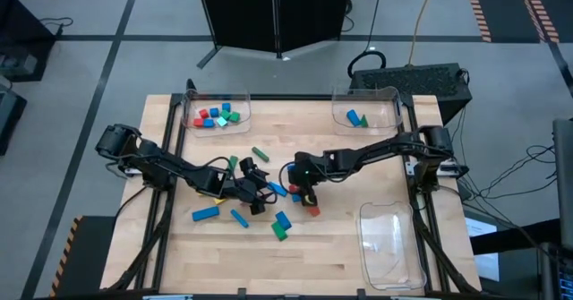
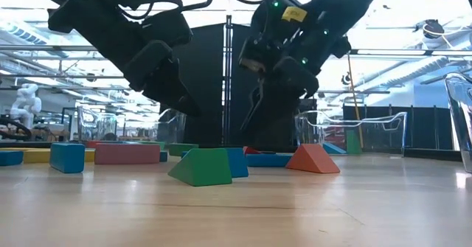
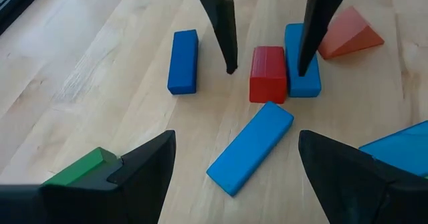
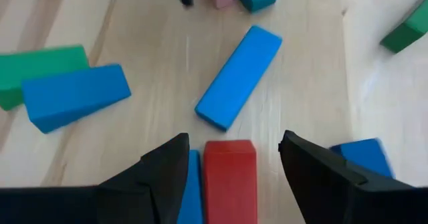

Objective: Sort blocks by size
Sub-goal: Put the red triangular block into the top right transparent bin

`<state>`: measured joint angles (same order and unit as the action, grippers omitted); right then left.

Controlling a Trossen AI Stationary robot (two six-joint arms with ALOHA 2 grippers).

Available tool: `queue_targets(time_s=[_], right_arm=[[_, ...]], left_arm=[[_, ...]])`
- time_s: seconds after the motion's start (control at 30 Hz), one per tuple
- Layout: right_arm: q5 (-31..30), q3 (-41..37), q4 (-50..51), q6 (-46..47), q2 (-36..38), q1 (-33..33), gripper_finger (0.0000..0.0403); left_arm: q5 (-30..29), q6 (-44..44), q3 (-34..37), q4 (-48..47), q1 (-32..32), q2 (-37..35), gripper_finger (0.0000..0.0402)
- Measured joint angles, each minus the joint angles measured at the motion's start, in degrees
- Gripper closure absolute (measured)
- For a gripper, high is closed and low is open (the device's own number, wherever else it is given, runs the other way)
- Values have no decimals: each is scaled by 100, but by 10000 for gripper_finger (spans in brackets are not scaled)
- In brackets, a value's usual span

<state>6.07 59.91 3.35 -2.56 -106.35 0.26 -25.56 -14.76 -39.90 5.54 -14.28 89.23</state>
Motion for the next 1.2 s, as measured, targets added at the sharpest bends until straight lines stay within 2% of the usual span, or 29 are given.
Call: queue_targets(time_s=[0.4, 0.77, 0.97, 1.2], right_arm=[[40, 21, -112, 56, -402, -20, 182], [-7, 21, 194, 47, -404, -136, 251], [-75, 3, 368, 12, -256, -212, 274], [-284, -22, 944, -38, 320, -212, 272]], left_arm=[[0, 2, 0, -2, 0, 0, 84], [0, 2, 0, -7, 0, 0, 84], [0, 4, 0, -7, 0, 0, 84], [0, 4, 2, -27, 0, 0, 84]])
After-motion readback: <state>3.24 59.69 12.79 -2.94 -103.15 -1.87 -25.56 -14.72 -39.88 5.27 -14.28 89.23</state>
